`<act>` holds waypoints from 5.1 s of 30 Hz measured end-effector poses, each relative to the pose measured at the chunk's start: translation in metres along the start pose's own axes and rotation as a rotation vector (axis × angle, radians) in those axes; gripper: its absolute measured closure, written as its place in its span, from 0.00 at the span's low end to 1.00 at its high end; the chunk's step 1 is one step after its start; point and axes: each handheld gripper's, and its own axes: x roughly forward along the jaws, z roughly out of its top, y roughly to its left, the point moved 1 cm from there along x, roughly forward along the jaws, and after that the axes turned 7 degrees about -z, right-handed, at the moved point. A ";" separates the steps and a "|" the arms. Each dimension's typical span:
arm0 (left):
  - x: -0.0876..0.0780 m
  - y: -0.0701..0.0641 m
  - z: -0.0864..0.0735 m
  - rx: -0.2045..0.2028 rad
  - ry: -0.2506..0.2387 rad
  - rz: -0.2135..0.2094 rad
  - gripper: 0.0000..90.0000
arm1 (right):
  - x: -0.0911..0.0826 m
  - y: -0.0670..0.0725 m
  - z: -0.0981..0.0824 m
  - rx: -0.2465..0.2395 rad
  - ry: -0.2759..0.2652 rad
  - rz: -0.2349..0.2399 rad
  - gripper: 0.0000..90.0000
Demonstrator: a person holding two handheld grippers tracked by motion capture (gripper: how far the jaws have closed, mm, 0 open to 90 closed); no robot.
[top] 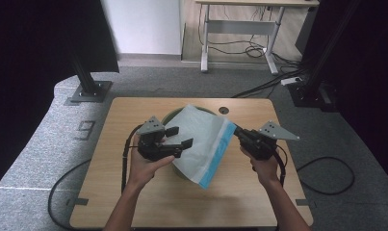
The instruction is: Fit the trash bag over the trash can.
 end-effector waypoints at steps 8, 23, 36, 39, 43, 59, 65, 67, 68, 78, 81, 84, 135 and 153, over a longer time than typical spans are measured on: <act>0.023 -0.009 -0.004 -0.003 0.036 -0.025 0.27 | 0.010 0.013 -0.007 -0.007 0.021 0.038 0.99; 0.037 -0.024 0.000 -0.006 0.041 -0.028 0.20 | 0.015 0.027 -0.012 -0.079 0.043 0.025 0.99; 0.044 -0.022 0.003 -0.001 0.060 0.013 0.42 | 0.018 0.027 -0.013 -0.089 0.058 0.013 0.98; 0.043 -0.017 0.004 -0.014 0.051 -0.010 0.57 | 0.018 0.025 -0.016 -0.084 0.063 0.004 0.97; 0.041 -0.013 0.005 -0.029 0.029 -0.061 0.72 | 0.017 0.023 -0.019 -0.083 0.066 0.002 0.95; 0.040 -0.008 0.006 -0.043 -0.020 -0.055 0.95 | -0.011 0.026 -0.027 -0.056 0.026 0.015 0.76; 0.044 -0.012 0.005 -0.039 -0.025 -0.073 0.96 | -0.012 0.037 -0.022 -0.067 0.023 0.053 0.69; 0.043 -0.014 0.002 -0.041 -0.037 -0.093 0.96 | -0.009 0.039 -0.022 -0.053 0.031 0.055 0.66; 0.043 -0.014 0.002 -0.041 -0.037 -0.093 0.96 | -0.009 0.039 -0.022 -0.053 0.031 0.055 0.66; 0.041 -0.019 -0.007 -0.036 -0.060 -0.123 0.97 | 0.003 0.040 -0.024 0.069 0.041 0.140 0.64; 0.042 -0.019 -0.008 -0.027 -0.059 -0.127 0.97 | 0.005 0.039 -0.022 0.072 0.043 0.130 0.75; 0.041 -0.019 -0.008 -0.022 -0.064 -0.122 0.97 | 0.007 0.039 -0.022 0.061 0.045 0.125 0.91; -0.046 0.033 0.009 -0.080 -0.312 0.033 1.00 | -0.033 -0.031 0.031 -0.143 -0.007 -0.234 0.99; -0.079 0.030 -0.075 -0.119 -0.271 0.031 0.99 | -0.053 0.015 -0.065 -0.039 0.110 -0.034 0.99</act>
